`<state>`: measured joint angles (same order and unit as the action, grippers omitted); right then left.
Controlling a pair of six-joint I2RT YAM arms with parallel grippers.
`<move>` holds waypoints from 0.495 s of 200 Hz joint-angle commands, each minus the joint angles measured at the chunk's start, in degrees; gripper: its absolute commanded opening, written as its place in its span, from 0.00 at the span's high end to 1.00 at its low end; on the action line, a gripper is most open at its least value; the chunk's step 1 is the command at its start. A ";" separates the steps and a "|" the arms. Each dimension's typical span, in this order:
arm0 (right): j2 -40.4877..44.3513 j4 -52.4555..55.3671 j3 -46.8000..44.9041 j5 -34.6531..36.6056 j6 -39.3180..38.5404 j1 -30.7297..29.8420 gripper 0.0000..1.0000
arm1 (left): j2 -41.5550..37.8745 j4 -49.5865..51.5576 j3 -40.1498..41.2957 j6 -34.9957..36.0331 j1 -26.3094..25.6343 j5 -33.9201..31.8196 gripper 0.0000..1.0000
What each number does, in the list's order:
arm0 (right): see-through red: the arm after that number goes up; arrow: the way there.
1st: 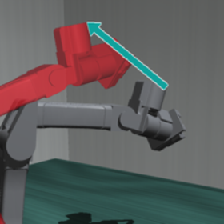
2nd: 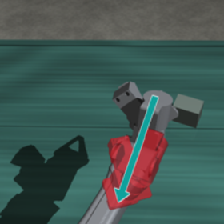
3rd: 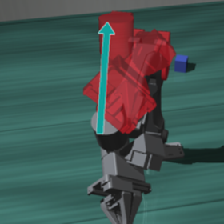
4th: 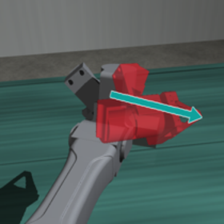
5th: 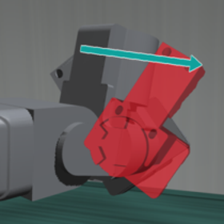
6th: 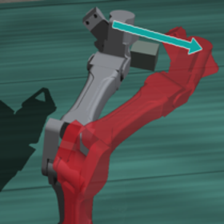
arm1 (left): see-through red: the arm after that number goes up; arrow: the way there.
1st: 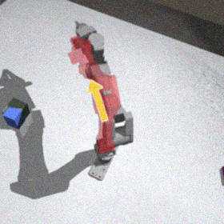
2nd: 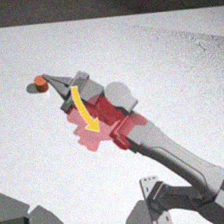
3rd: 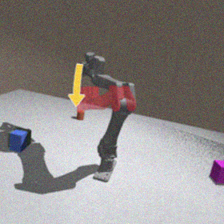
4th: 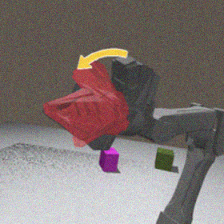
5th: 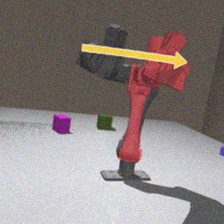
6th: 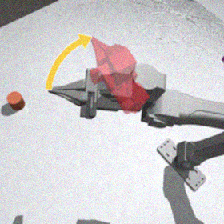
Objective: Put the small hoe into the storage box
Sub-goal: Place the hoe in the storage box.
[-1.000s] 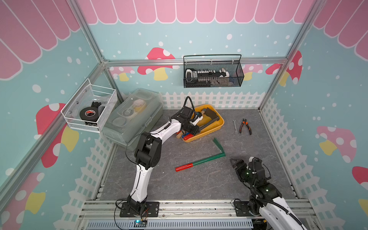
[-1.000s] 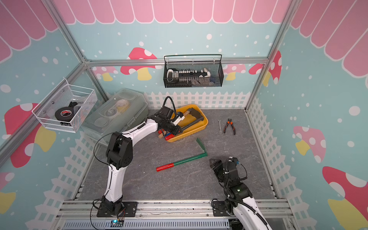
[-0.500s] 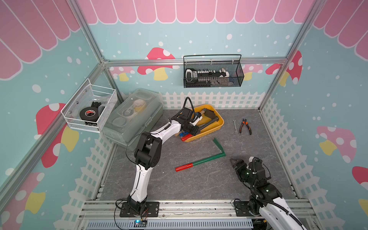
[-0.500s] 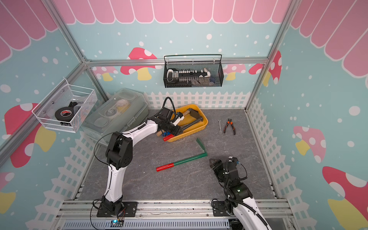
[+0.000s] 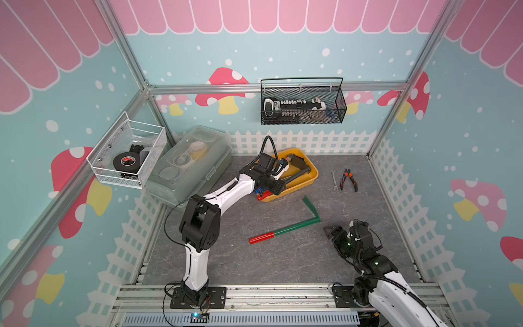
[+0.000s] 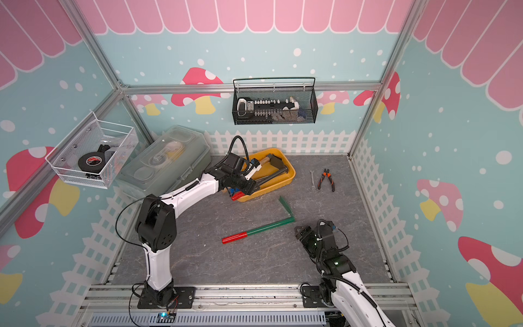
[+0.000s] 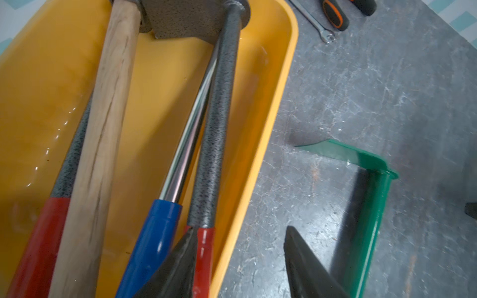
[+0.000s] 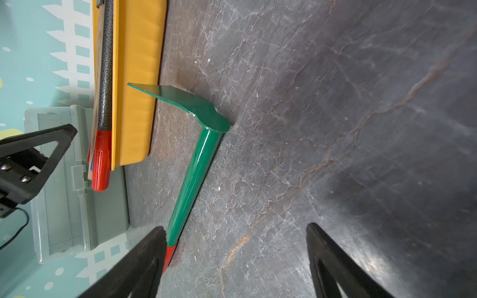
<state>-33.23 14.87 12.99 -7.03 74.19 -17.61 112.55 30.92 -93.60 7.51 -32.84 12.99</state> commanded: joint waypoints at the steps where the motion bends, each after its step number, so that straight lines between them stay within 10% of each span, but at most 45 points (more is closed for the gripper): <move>1: -1.80 -2.35 3.22 -1.14 -4.10 0.20 0.15 | -3.14 -1.24 4.10 -1.09 -2.78 -3.42 0.46; 99: -12.07 -2.00 11.04 -5.56 -14.92 0.20 0.13 | -12.79 -2.08 18.66 -4.42 -8.29 -4.21 0.46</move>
<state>-43.42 13.61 22.20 -10.66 62.78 -17.61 103.90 29.71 -77.32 3.64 -40.14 8.84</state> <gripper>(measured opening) 0.868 0.535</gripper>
